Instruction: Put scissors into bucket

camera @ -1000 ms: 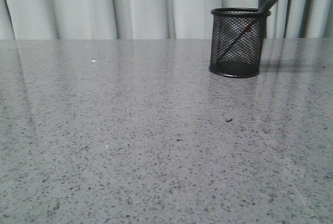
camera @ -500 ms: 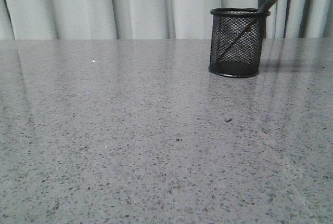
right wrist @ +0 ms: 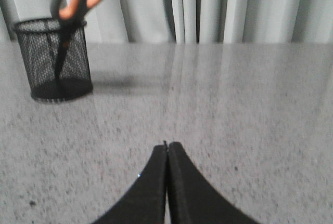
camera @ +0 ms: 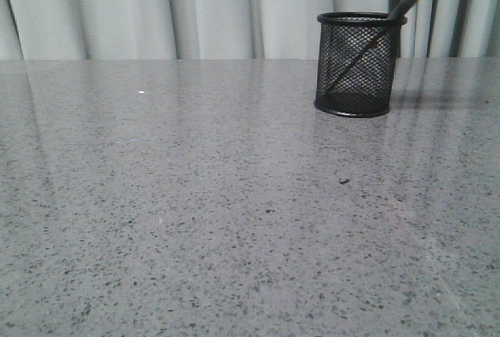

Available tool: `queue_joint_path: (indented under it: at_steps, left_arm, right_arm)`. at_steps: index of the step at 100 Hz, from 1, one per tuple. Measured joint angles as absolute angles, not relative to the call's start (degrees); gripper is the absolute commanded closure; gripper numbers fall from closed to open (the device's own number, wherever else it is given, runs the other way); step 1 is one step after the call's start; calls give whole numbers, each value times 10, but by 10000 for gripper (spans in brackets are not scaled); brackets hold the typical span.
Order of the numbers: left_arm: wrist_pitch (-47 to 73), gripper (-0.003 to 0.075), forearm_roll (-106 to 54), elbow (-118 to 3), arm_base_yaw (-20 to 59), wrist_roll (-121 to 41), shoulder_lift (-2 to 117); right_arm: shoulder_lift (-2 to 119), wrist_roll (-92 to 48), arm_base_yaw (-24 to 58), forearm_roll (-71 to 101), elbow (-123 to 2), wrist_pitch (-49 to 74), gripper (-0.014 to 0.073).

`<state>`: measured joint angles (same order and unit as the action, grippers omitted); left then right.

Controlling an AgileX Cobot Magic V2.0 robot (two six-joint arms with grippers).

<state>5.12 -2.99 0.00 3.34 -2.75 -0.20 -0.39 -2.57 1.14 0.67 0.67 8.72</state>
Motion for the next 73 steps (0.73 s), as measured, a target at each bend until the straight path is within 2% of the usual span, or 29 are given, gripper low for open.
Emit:
queue_joint_path:
  at_steps: [73]
  left_arm:
    - [51, 741, -30, 0, 33, -27, -2]
  right_arm:
    - [-4, -13, 12, -14, 7, 124, 643]
